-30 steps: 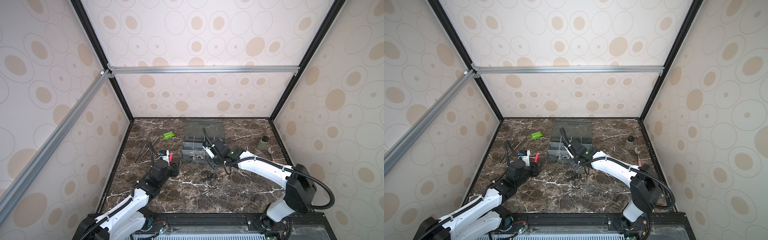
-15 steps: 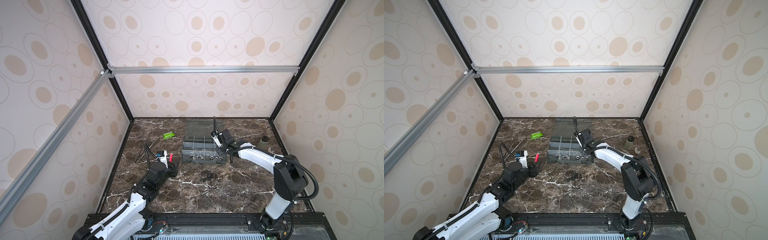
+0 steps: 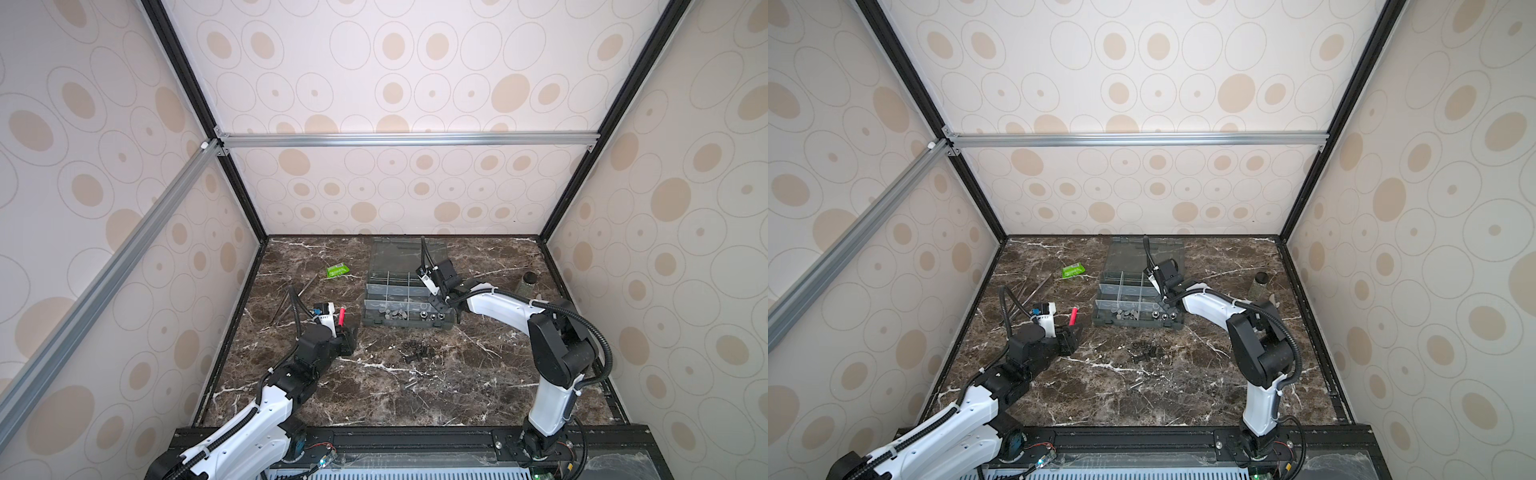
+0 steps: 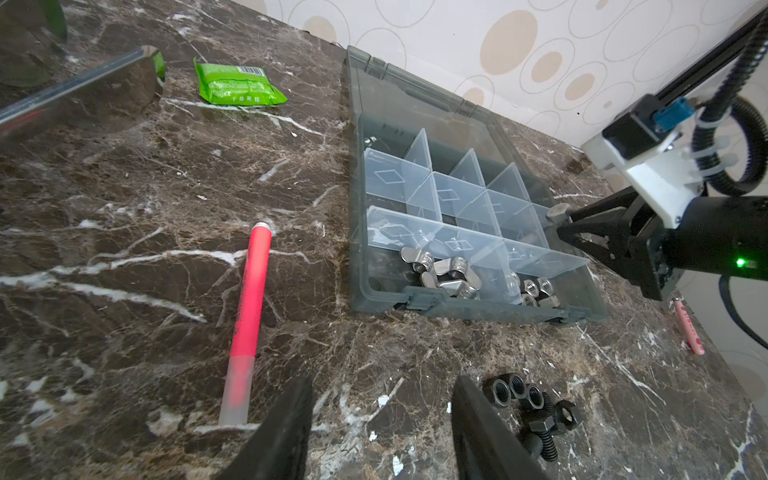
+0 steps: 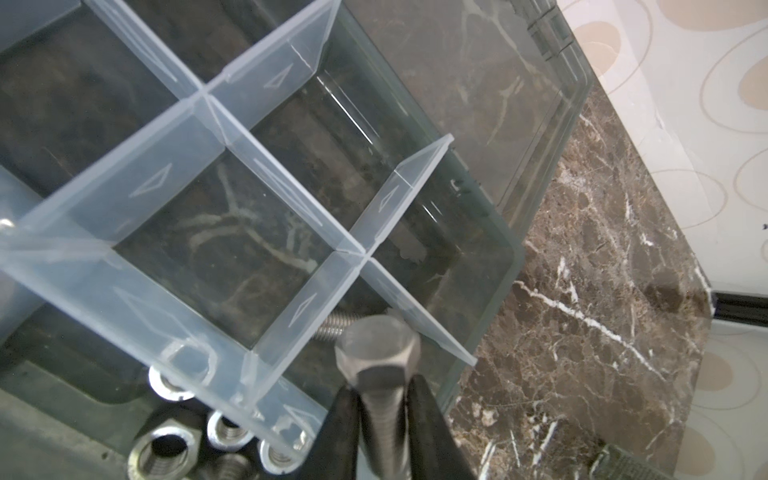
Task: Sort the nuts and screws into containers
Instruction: 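Carry the bolt with the right gripper into the bolt compartment and release, then raise the open right gripper out of the box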
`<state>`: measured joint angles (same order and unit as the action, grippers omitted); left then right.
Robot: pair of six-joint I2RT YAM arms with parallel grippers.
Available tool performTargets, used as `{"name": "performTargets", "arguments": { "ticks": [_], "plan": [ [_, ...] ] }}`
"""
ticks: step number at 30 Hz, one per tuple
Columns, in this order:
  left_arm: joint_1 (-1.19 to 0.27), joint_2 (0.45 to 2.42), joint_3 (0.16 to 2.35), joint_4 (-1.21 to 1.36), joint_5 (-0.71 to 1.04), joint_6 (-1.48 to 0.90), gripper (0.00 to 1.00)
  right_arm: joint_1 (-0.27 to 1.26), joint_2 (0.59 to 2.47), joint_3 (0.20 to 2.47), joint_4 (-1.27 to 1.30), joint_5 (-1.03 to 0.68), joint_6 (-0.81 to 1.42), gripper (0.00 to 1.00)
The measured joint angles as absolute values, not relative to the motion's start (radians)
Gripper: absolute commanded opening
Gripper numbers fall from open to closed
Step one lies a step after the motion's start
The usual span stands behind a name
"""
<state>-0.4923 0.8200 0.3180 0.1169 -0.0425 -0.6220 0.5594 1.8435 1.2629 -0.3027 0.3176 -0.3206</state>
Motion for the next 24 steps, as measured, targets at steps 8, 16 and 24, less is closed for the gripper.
{"name": "performTargets", "arguments": {
  "ticks": [8,16,24],
  "plan": [
    [-0.492,0.820,0.318,0.117,-0.043,-0.622,0.54,0.554,1.842,1.263,-0.298,0.315,-0.321,0.37],
    [-0.492,0.820,0.318,0.117,-0.034,-0.622,0.54,0.550,1.774,1.241,-0.296,0.303,-0.269,0.38],
    [-0.492,0.820,0.319,0.117,-0.004,-0.594,0.53,0.549,1.620,1.185,-0.305,0.282,-0.133,0.39]
  ]
}}
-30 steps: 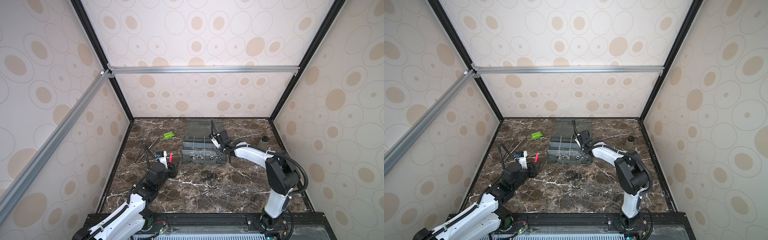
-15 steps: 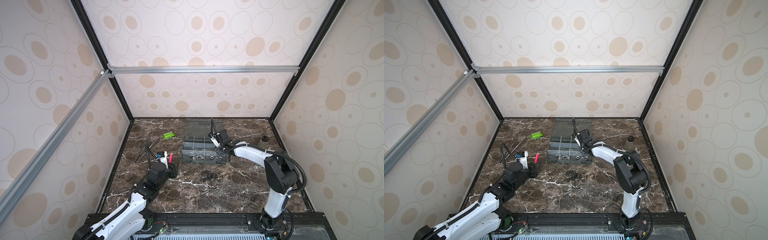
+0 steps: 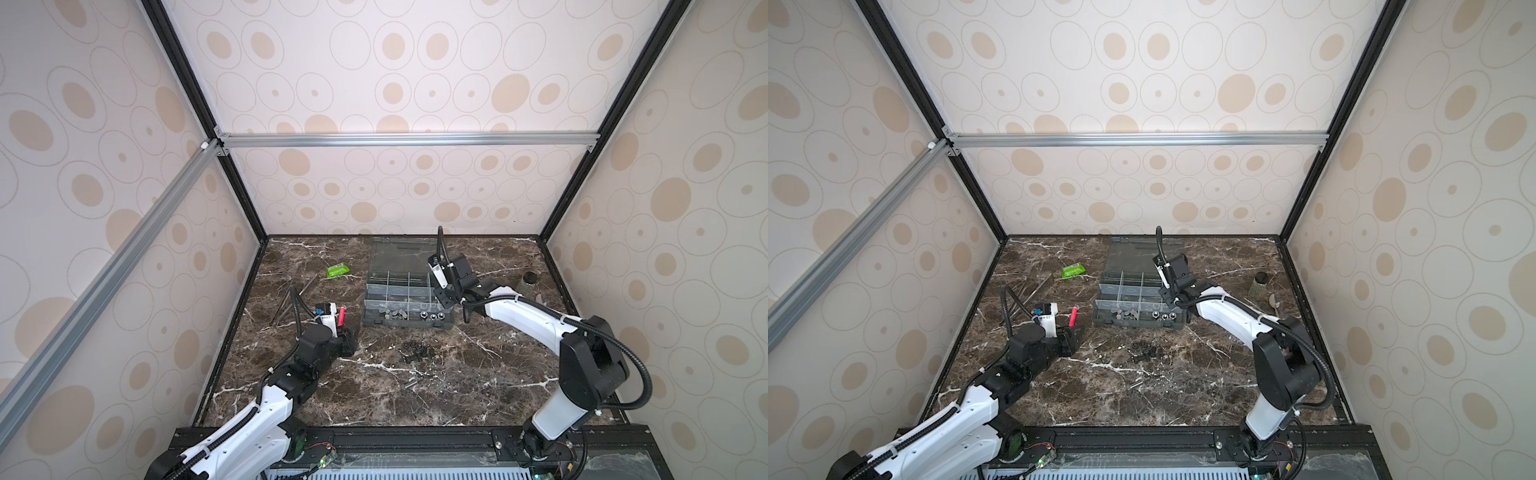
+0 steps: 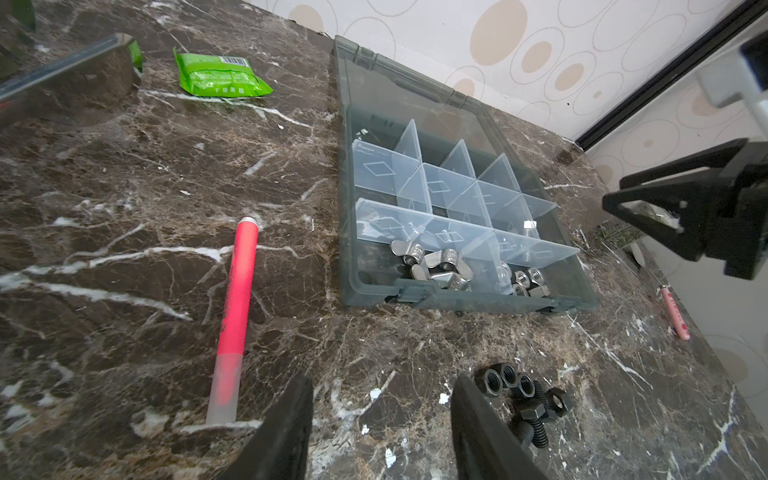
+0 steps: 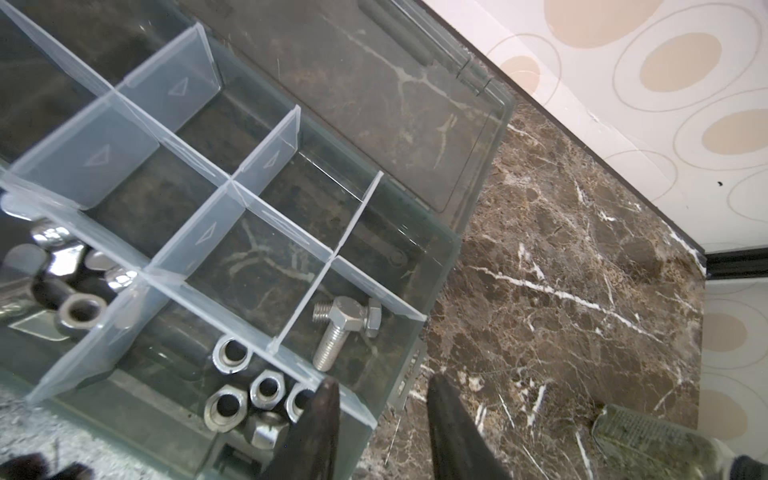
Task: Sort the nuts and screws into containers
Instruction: 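Raise the open right gripper out of the box, then move the left gripper over a silver bolt while the right gripper draws back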
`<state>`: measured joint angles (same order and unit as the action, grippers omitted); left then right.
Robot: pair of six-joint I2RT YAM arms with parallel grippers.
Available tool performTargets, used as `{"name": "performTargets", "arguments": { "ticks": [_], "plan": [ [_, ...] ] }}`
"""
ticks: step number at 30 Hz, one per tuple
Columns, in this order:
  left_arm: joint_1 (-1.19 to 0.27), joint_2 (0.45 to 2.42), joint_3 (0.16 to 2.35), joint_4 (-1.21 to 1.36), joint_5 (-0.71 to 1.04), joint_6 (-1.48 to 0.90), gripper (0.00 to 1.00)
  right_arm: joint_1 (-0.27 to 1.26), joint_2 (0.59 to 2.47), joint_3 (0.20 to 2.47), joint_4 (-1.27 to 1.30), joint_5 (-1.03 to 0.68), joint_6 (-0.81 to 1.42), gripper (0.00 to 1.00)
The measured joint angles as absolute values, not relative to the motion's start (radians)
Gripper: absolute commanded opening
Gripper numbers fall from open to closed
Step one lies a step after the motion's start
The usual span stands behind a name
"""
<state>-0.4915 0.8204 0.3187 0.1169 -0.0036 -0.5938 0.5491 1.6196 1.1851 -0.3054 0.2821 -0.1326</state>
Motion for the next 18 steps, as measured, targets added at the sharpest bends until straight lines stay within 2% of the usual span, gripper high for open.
{"name": "performTargets", "arguments": {
  "ticks": [18],
  "plan": [
    [-0.517,1.048,0.539,0.001,0.134,-0.414,0.49,0.548,1.325,1.024,-0.517,0.231,0.243,0.40]
  ]
}}
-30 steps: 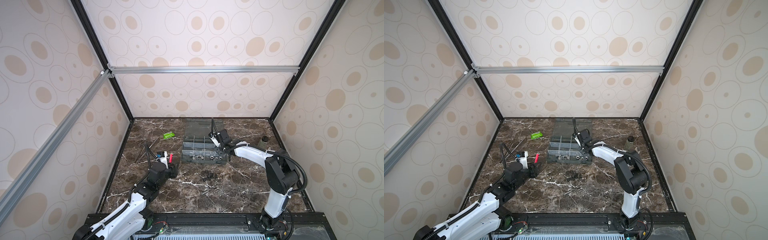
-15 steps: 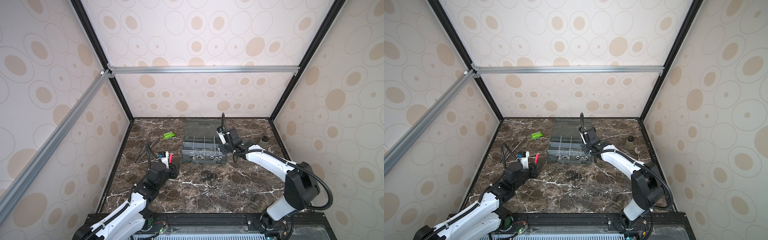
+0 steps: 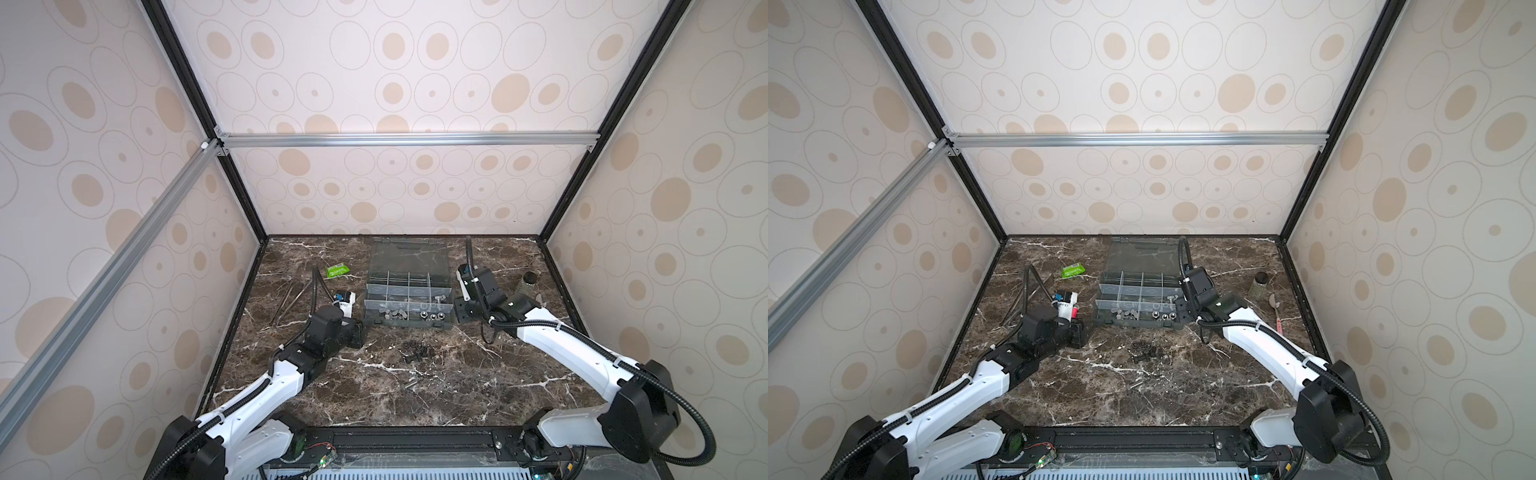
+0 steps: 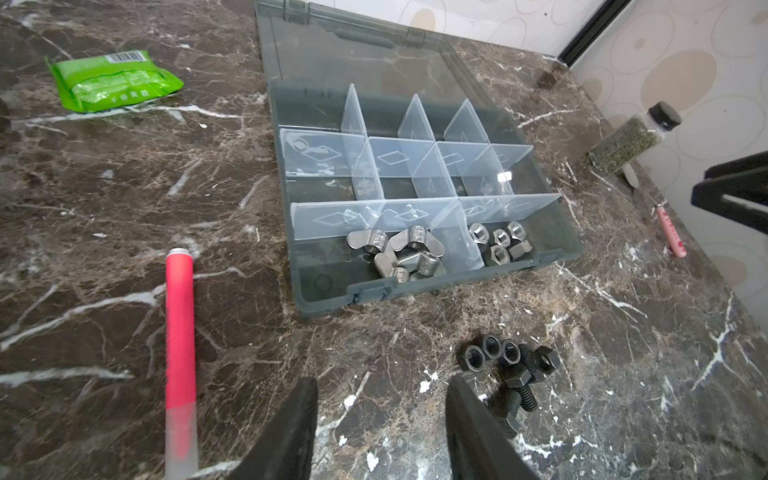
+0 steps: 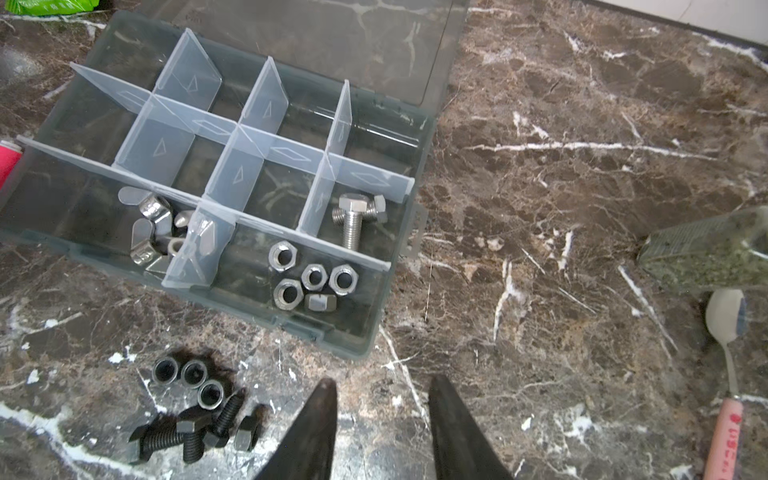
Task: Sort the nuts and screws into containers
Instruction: 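Move the left gripper over a silver bolt while the right gripper draws back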
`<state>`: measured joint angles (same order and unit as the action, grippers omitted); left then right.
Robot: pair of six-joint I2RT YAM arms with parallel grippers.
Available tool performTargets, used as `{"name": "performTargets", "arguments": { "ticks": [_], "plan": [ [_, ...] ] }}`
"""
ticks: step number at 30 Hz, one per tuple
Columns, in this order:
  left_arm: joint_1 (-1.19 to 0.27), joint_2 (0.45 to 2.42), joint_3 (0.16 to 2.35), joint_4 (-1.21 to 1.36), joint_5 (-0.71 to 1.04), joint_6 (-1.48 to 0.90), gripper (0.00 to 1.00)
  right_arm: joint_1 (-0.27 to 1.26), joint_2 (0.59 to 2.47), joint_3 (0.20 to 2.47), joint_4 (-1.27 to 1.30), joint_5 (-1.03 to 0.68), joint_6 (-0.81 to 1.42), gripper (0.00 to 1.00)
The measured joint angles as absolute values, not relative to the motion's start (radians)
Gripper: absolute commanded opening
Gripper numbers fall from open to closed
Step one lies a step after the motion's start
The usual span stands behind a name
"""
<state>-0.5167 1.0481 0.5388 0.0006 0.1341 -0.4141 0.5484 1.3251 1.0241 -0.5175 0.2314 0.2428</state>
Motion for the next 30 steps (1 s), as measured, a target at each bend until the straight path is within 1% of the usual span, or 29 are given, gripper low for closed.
{"name": "performTargets", "arguments": {
  "ticks": [8,15,25,30],
  "plan": [
    [-0.643,1.174,0.670,-0.112,0.125,-0.294,0.49,0.548,1.229,0.951,-0.572,0.231,0.318,0.42],
    [-0.792,1.334,0.794,-0.204,0.061,-0.200,0.46,0.548,1.176,0.915,-0.599,0.247,0.356,0.43],
    [-0.888,1.518,0.888,-0.313,0.077,-0.116,0.44,0.548,1.115,0.870,-0.624,0.281,0.387,0.44],
    [-0.941,1.571,0.920,-0.373,0.077,-0.097,0.44,0.548,1.088,0.854,-0.636,0.293,0.404,0.44]
  ]
}}
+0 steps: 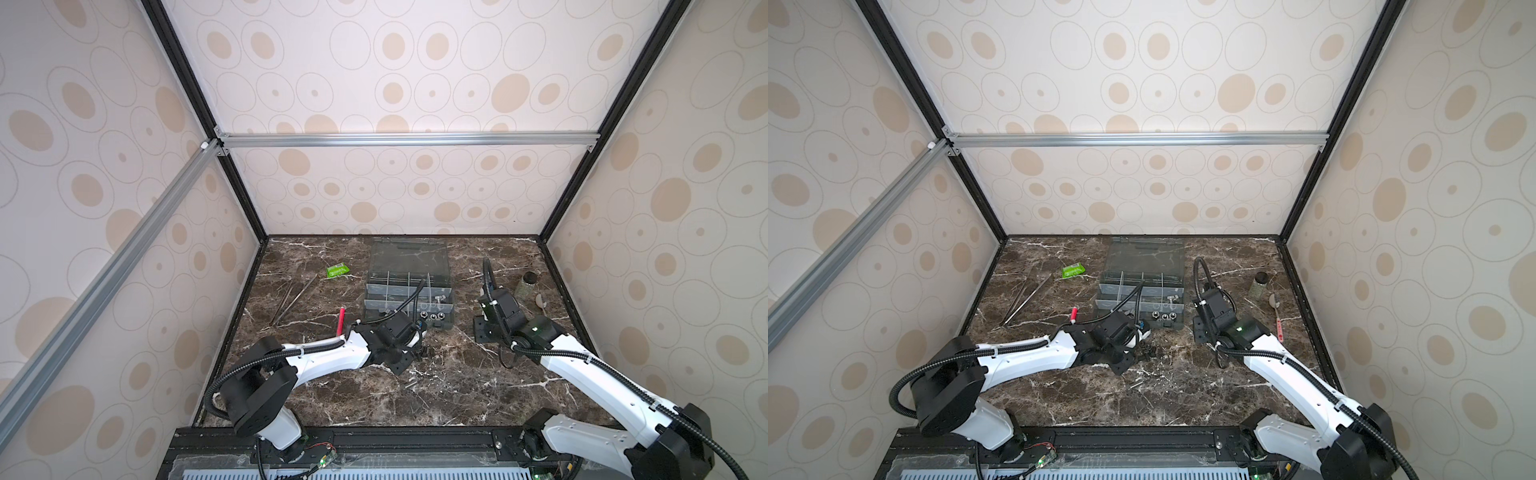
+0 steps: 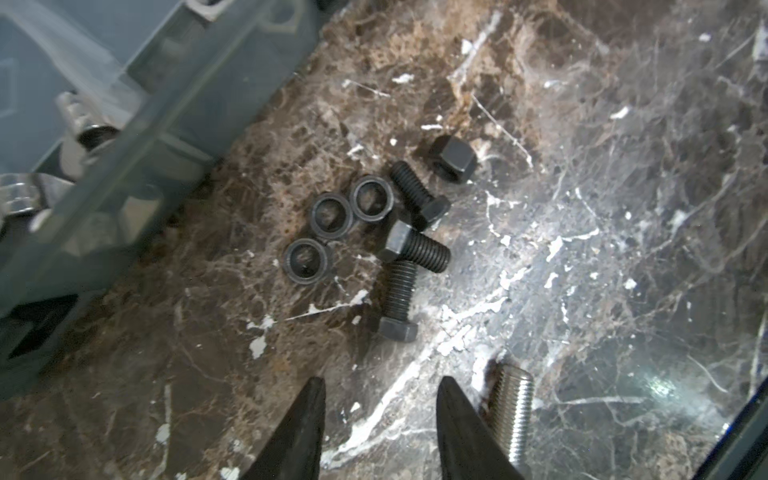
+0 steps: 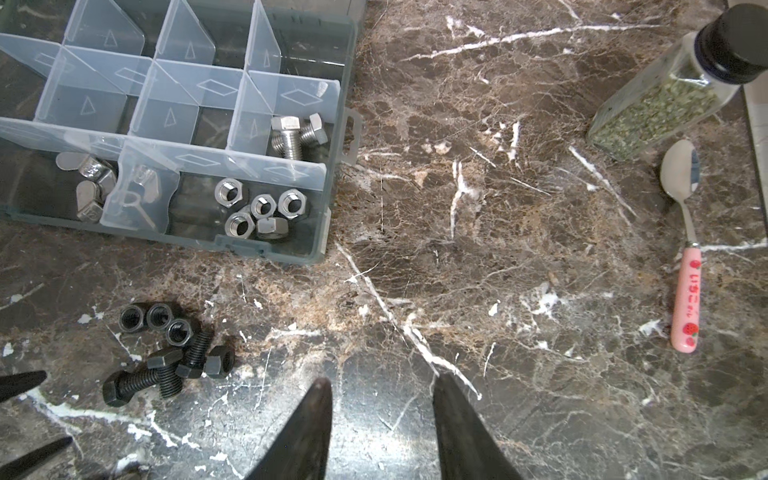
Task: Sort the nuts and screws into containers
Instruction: 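Move the left gripper over a silver bolt while the right gripper draws back, then close the left gripper on the silver bolt and lift it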
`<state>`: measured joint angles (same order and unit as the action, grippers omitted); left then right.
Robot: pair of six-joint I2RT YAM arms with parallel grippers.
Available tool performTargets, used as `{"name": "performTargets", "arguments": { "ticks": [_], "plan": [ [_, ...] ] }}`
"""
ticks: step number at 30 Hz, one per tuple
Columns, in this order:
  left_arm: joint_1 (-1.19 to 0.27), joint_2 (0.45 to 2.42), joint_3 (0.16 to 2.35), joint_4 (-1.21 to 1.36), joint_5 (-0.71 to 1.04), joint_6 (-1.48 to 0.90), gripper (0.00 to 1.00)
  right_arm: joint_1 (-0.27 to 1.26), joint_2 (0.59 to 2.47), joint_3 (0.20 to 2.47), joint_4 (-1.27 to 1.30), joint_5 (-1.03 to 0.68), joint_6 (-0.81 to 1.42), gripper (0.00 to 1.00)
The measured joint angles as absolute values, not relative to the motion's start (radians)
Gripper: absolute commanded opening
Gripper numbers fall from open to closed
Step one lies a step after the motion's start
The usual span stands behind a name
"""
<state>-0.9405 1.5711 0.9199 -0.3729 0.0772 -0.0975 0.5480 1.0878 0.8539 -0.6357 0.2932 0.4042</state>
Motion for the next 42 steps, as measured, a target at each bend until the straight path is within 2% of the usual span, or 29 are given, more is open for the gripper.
{"name": "performTargets", "arguments": {
  "ticks": [21,42],
  "plan": [
    [-1.066,1.744,1.039,-0.483,0.113,-0.081,0.38,0.548,1.010,0.815,-0.673,0.316,0.439,0.45],
    [-1.105,1.759,1.053,-0.542,0.113,-0.085,0.27,0.548,0.974,0.787,-0.686,0.339,0.442,0.46]
  ]
}}
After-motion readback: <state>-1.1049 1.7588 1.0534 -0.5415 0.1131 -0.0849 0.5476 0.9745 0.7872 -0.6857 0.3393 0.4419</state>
